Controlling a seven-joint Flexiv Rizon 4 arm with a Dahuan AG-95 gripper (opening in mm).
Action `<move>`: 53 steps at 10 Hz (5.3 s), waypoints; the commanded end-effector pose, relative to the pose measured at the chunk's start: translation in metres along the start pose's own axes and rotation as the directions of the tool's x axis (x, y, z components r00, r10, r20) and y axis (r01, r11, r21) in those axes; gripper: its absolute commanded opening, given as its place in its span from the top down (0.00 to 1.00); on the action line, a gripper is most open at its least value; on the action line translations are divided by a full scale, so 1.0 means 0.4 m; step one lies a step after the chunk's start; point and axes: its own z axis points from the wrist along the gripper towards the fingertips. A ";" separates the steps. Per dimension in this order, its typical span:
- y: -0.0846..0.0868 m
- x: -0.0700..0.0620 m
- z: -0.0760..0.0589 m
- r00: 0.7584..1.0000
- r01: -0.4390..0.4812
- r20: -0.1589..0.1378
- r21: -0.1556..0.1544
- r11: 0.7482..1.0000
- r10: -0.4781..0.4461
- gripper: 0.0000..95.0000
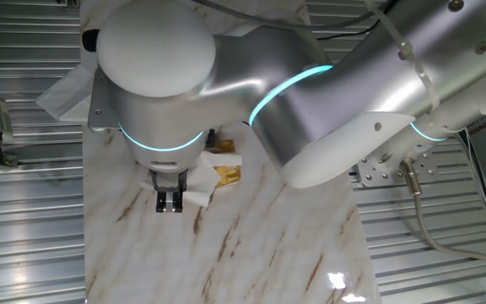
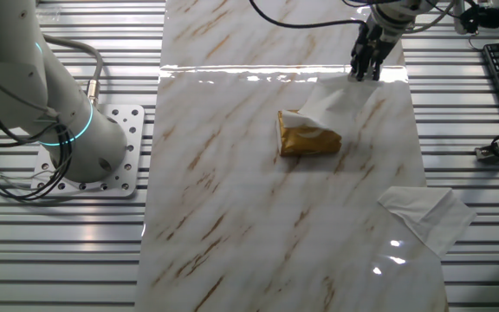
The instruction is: Pull out a napkin
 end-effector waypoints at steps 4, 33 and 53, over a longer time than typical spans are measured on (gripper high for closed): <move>-0.020 -0.015 -0.002 0.998 0.066 -0.005 -0.006 0.998 -0.066 1.00; -0.167 -0.095 -0.051 0.750 0.661 0.001 0.037 0.749 -0.662 1.00; -0.207 -0.105 -0.076 0.335 0.939 0.016 0.072 0.336 -0.942 1.00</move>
